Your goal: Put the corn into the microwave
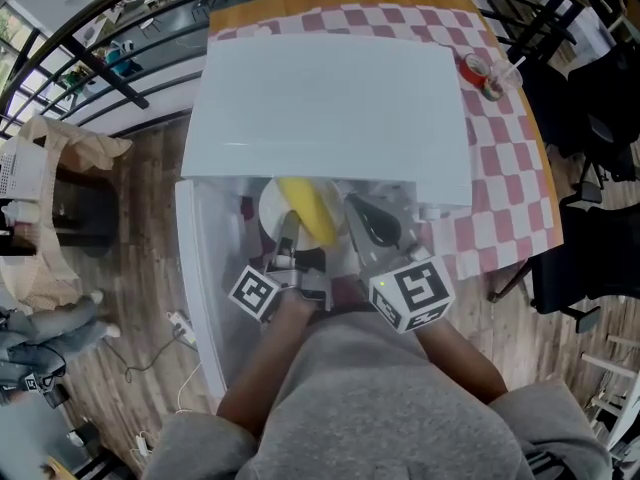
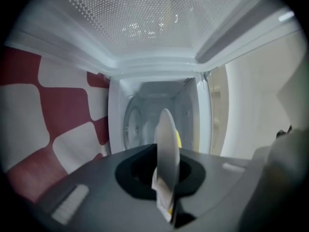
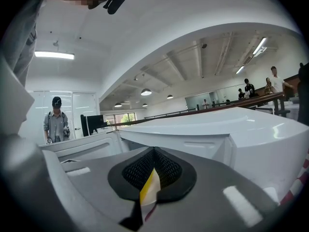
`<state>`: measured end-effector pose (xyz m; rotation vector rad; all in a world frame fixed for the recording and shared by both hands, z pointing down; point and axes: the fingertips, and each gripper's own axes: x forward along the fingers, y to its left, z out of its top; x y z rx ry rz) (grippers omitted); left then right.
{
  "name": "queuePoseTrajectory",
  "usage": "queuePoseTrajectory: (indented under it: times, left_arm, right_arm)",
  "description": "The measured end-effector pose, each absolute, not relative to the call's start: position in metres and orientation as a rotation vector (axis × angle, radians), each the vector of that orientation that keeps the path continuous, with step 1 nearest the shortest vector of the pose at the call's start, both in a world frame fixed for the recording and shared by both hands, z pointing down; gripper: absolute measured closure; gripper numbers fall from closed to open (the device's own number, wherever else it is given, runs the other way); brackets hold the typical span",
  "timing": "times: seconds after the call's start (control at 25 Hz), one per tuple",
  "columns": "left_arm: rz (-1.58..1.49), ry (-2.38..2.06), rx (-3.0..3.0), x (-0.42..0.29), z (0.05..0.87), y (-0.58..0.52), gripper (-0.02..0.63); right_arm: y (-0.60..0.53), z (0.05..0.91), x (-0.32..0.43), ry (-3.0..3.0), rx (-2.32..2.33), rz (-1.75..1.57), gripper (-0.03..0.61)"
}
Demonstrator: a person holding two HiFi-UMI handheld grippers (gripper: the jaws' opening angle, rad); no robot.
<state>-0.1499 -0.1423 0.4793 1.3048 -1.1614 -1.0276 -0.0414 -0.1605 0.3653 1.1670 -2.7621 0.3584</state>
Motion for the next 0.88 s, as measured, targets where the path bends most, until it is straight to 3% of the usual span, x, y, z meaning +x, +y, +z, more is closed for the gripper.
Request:
queuePoseTrajectory:
  times: [0.88]
  left_arm:
    - [-0.971, -1.119, 1.26, -0.162, 0.53, -0.179, 0.601]
  right_arm:
    - [-0.166, 0.375, -0.046, -2.666, 1.295, 0.298, 0.58]
